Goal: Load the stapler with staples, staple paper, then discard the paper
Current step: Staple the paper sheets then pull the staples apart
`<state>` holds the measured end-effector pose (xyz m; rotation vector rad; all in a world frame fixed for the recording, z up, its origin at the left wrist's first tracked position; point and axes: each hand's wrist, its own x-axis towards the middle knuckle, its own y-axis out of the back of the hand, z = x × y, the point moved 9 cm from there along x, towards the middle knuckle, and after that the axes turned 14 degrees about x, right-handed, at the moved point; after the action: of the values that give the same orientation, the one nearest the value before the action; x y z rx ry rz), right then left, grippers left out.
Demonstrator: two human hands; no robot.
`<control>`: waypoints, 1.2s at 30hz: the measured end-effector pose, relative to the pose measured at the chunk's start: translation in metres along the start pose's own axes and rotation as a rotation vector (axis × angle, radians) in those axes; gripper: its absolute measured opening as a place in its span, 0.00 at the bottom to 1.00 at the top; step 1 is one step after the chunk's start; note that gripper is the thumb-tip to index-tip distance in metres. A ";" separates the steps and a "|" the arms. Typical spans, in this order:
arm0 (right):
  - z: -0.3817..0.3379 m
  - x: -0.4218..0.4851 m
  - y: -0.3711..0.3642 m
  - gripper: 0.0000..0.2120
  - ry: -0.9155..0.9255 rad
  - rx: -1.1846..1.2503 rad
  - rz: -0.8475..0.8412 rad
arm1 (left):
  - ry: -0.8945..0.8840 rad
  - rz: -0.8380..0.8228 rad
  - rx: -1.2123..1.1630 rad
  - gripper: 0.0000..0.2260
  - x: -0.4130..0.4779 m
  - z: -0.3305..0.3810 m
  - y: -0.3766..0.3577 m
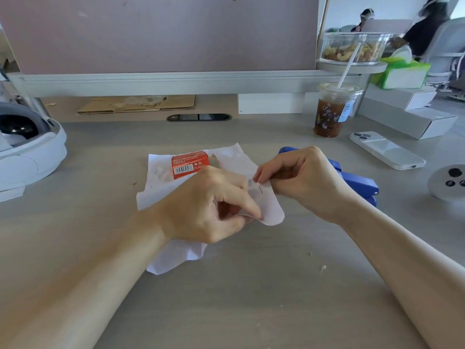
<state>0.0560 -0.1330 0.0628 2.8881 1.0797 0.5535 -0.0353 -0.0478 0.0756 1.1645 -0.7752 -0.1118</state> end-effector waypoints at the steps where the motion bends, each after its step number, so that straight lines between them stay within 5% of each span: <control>1: 0.000 0.000 -0.001 0.11 0.003 0.014 -0.005 | -0.005 -0.016 0.006 0.10 0.000 0.000 -0.001; 12: -0.002 -0.001 -0.003 0.14 0.005 -0.012 -0.045 | 0.020 0.082 -0.028 0.06 -0.003 -0.007 0.007; 19: 0.006 -0.002 -0.003 0.07 -0.092 -0.022 -0.089 | 0.540 0.183 -0.552 0.08 -0.016 -0.064 0.002; 28: 0.002 -0.002 -0.005 0.04 -0.078 -0.006 -0.093 | 0.641 0.086 -0.533 0.13 -0.014 -0.083 -0.013; 32: 0.002 -0.001 -0.003 0.04 -0.070 -0.029 -0.086 | 0.837 0.166 -0.774 0.16 -0.032 -0.092 -0.021; 36: 0.000 -0.002 -0.005 0.06 -0.054 -0.062 -0.100 | 0.801 0.016 -0.389 0.12 -0.031 -0.098 -0.021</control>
<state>0.0515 -0.1304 0.0613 2.7618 1.1699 0.4928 0.0071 0.0337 0.0256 0.7309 -0.0421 0.2047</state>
